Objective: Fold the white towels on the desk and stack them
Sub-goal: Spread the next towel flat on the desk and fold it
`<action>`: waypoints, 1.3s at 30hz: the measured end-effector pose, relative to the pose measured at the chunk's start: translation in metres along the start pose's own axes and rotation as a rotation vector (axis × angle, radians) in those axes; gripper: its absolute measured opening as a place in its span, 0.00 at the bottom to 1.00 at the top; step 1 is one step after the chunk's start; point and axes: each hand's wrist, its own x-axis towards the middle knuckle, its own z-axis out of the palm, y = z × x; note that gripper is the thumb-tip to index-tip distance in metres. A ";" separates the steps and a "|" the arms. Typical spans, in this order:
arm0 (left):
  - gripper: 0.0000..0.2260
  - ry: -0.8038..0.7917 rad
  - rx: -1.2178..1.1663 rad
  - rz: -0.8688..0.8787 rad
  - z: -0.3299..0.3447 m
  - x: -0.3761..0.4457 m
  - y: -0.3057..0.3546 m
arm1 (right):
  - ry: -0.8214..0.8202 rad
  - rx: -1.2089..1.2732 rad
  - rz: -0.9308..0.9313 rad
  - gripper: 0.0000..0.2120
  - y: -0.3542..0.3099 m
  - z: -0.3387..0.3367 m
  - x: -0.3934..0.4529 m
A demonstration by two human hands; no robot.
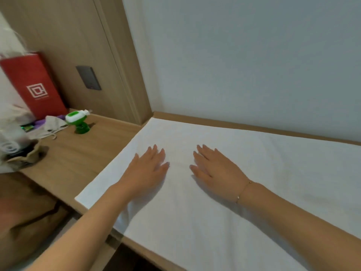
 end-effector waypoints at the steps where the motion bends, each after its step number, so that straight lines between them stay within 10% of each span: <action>1: 0.26 -0.011 0.024 -0.022 0.005 -0.016 -0.005 | -0.040 -0.008 -0.021 0.30 -0.010 0.009 -0.005; 14: 0.26 -0.055 0.210 -0.264 -0.010 -0.079 -0.106 | -0.115 -0.106 -0.006 0.33 -0.014 0.024 -0.010; 20: 0.26 0.108 0.173 -0.114 -0.018 -0.096 -0.030 | -0.030 -0.141 -0.070 0.30 -0.029 -0.004 -0.062; 29: 0.26 0.066 -0.084 0.310 0.045 -0.136 0.164 | -0.034 -0.103 0.339 0.32 -0.018 -0.028 -0.211; 39: 0.27 -0.007 0.018 0.288 0.064 -0.143 0.166 | -0.056 -0.166 0.616 0.34 0.052 -0.046 -0.331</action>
